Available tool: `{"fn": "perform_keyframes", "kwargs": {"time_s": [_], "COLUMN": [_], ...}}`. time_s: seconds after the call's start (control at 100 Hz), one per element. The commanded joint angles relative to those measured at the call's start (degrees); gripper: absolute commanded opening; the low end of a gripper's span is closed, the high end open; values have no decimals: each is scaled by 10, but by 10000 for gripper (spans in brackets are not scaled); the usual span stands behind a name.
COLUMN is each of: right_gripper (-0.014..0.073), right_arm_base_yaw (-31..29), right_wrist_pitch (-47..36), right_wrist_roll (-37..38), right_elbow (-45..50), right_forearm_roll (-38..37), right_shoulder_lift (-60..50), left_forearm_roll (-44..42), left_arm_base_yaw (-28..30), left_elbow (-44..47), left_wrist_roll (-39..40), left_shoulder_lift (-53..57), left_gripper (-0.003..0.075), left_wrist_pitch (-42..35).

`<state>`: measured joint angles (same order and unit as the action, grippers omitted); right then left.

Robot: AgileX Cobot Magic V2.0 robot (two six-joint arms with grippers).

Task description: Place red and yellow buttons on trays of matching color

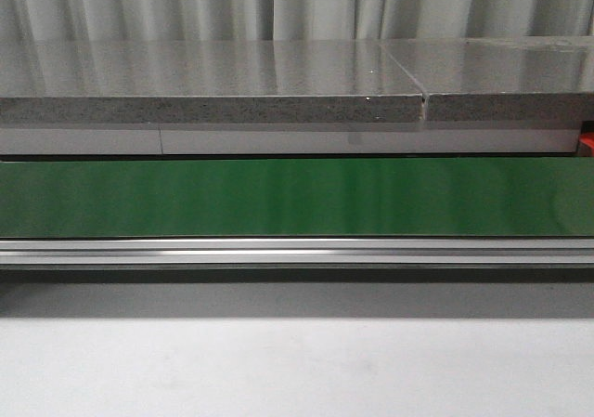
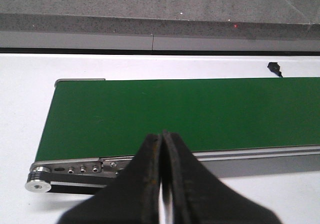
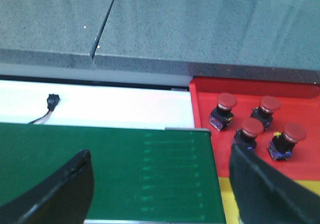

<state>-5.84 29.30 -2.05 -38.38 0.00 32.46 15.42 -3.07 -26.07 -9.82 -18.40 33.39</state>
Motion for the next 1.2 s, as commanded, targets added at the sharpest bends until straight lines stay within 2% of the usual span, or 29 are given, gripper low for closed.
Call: {"fn": "perform_keyframes", "kwargs": {"time_s": [0.0, 0.19, 0.28, 0.4, 0.59, 0.66, 1.19], "right_gripper": [562, 559, 517, 370, 26, -75, -68], "right_arm_base_yaw": [1, 1, 1, 1, 1, 1, 1], "right_wrist_pitch": [-29, -23, -16, -9, 4, 4, 12], "right_wrist_roll": [-6, -6, -6, -6, -6, -6, -6], "right_elbow": [13, 72, 85, 90, 90, 90, 90], "right_forearm_roll": [-9, -9, -9, -9, -9, -9, -9], "right_shoulder_lift": [-32, -117, -153, -183, -188, -188, -188], "left_forearm_roll": [11, 11, 11, 11, 11, 11, 11], "left_arm_base_yaw": [-5, -5, -5, -5, -5, -5, -5], "left_elbow": [-15, -15, -15, -15, -15, -15, -15], "left_wrist_roll": [1, 1, 1, 1, 1, 1, 1], "left_shoulder_lift": [-4, -4, -4, -4, -4, -4, -4], "left_gripper": [-19, -19, -19, -19, -19, -19, -19], "left_wrist_pitch": [-42, -42, -42, -42, -42, -42, -42]}}
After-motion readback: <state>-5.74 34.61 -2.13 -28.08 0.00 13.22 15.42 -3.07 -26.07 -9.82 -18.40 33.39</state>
